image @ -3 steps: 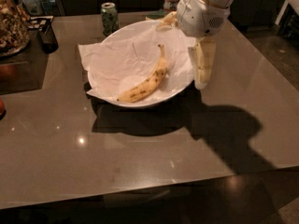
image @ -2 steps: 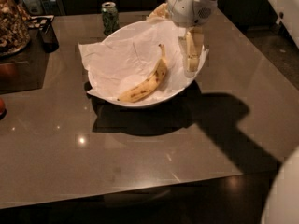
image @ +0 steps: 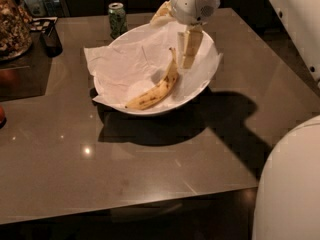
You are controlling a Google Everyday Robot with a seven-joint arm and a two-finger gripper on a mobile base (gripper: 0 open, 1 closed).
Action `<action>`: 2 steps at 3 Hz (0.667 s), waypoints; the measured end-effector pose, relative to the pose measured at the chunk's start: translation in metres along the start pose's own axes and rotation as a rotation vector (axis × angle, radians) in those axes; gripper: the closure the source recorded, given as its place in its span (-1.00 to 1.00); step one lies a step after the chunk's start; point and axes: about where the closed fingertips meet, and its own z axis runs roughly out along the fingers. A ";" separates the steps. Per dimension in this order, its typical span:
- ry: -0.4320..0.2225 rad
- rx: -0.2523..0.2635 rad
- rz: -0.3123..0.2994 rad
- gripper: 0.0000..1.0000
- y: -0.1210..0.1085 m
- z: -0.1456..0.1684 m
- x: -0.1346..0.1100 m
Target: Pick banana from white bowl
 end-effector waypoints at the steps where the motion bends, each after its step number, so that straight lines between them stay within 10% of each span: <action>1: 0.004 -0.008 -0.013 -0.17 -0.002 0.014 -0.002; 2: -0.014 -0.053 -0.019 -0.34 0.000 0.035 -0.003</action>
Offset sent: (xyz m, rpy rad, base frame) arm -0.0117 0.0170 -0.0502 -0.0541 0.1260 0.0859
